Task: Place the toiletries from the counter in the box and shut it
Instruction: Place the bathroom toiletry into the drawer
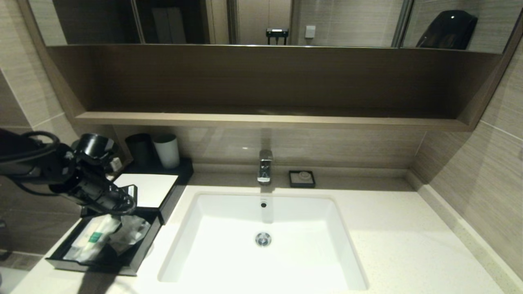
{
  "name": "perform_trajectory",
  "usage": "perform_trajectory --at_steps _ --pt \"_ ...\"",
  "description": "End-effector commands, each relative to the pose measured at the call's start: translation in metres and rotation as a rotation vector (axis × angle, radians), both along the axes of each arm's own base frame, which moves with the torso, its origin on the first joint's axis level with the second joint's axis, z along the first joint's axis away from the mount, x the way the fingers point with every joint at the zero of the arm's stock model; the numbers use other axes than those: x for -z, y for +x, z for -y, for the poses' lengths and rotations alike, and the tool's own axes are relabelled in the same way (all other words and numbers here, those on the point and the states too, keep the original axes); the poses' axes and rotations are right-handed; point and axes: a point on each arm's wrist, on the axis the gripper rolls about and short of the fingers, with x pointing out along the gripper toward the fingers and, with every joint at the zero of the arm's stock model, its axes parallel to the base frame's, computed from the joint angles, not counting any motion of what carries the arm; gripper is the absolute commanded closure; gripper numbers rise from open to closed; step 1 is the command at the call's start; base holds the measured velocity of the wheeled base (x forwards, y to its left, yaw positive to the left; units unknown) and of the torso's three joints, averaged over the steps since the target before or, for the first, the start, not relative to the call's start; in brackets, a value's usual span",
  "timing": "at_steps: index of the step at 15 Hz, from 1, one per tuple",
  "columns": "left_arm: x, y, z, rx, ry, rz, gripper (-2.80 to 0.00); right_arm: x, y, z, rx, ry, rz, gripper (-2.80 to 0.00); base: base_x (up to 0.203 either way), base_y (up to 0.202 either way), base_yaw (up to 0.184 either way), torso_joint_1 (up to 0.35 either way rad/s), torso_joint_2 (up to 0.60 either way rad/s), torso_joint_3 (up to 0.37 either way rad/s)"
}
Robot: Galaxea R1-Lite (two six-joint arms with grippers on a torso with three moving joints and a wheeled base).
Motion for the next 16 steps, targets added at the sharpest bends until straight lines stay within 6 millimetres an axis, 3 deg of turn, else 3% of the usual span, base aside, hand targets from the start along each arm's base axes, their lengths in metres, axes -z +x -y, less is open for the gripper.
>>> perform_trajectory --at_steps 1,16 --pt "0.007 0.0 0.0 -0.001 -0.001 -0.027 0.0 0.0 0.0 0.0 0.0 -0.001 0.001 0.0 0.0 0.0 0.0 0.0 0.0 0.0" --pt "0.02 0.001 -0.001 0.036 0.022 -0.08 0.0 0.0 0.0 0.0 0.0 -0.001 0.001 0.0 0.0 0.0 0.0 0.0 0.0 0.0"
